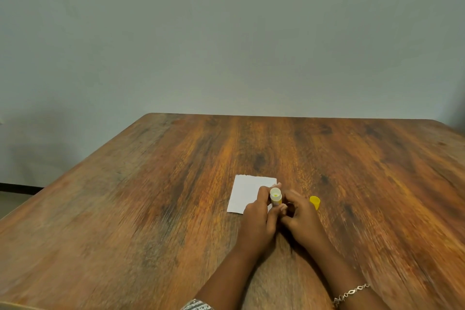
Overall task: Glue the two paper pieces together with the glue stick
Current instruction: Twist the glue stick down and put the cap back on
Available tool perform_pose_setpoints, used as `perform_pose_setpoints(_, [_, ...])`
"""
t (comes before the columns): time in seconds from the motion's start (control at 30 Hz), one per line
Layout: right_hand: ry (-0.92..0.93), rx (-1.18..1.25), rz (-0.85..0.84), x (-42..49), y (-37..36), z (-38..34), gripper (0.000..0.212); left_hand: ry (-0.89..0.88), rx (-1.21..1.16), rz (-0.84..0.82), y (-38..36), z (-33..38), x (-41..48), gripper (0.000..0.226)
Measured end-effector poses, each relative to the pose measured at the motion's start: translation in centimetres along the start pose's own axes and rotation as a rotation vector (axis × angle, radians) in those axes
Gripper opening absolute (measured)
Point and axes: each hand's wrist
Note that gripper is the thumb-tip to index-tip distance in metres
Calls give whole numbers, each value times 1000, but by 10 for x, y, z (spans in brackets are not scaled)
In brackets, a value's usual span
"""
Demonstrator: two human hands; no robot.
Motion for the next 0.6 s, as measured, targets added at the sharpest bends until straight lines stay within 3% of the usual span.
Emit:
perform_pose_setpoints(0.13, [9, 115, -50, -1, 4, -3, 45, 4, 17, 27, 0, -2, 0, 30])
perform_pose_setpoints(0.33, [12, -62, 0, 0, -1, 0, 27, 19, 13, 6, -1, -2, 0, 19])
perform_pose_setpoints(0.5, [21, 58, -57, -1, 4, -2, 44, 26, 26, 41, 0, -3, 0, 20])
perform_pose_setpoints(0.6, [1, -23, -35, 1, 2, -1, 29, 39, 39, 18, -1, -3, 0, 19])
Point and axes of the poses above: each hand's wrist, its own x-axis towards the middle knuckle, its own y-axis out of the back of the hand, z = x × y, and after that the axes turned 11 degrees about -x, right-handed
